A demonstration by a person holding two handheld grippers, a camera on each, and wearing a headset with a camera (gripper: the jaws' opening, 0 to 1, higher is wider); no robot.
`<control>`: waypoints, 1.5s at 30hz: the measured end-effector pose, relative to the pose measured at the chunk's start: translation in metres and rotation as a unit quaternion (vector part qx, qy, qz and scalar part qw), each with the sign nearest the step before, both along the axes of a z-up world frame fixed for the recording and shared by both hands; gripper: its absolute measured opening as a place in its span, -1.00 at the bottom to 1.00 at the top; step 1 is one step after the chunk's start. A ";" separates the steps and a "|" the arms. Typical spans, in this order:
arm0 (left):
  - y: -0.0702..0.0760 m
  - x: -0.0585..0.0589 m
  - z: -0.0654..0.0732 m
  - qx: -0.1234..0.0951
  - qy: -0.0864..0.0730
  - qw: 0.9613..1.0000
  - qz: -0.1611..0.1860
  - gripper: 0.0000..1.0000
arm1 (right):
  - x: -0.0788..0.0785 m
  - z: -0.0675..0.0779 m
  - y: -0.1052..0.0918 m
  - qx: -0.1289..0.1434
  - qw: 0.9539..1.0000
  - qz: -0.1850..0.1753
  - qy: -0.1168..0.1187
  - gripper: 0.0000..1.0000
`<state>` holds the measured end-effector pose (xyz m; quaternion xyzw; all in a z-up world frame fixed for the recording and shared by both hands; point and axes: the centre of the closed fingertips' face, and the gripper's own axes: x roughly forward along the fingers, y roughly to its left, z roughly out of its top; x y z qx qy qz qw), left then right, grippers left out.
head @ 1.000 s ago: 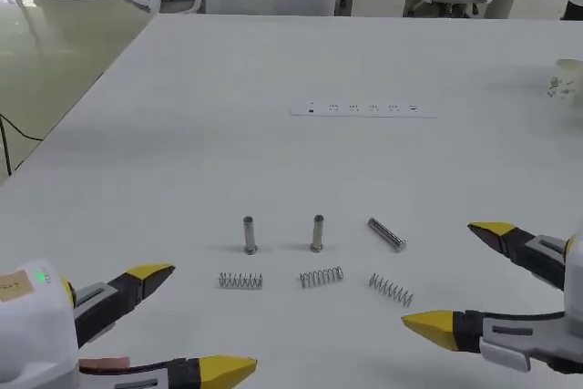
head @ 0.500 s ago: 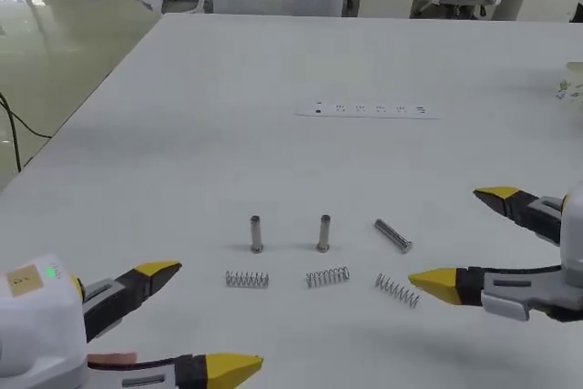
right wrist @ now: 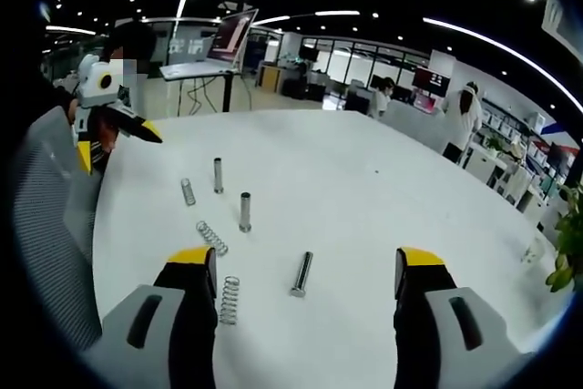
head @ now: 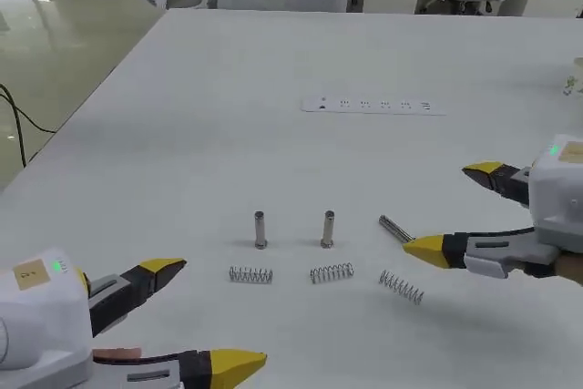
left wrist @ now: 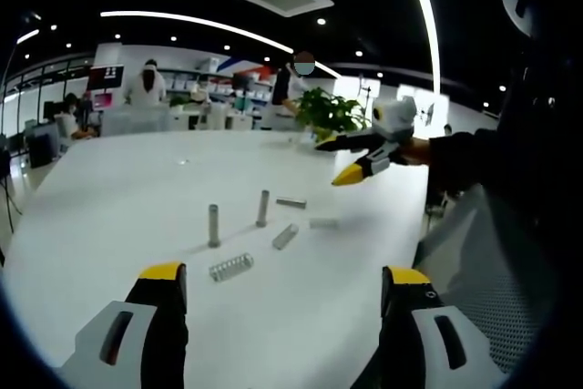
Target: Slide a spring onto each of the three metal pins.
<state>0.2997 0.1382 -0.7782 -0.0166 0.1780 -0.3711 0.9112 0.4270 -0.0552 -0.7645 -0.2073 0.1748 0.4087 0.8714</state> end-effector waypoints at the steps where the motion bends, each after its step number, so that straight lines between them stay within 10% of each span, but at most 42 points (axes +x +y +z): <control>1: 0.000 0.000 0.000 0.000 0.000 1.000 0.000 0.69 | 0.002 -0.001 0.000 -0.002 1.000 0.000 0.001 0.58; 19: -0.001 -0.001 -0.004 -0.003 0.008 1.000 0.001 0.67 | 0.034 -0.030 0.007 -0.052 0.996 -0.028 0.061 0.04; 45: -0.001 -0.003 -0.007 -0.003 0.015 1.000 0.001 0.63 | 0.042 -0.069 0.022 -0.121 0.983 -0.028 0.133 -0.65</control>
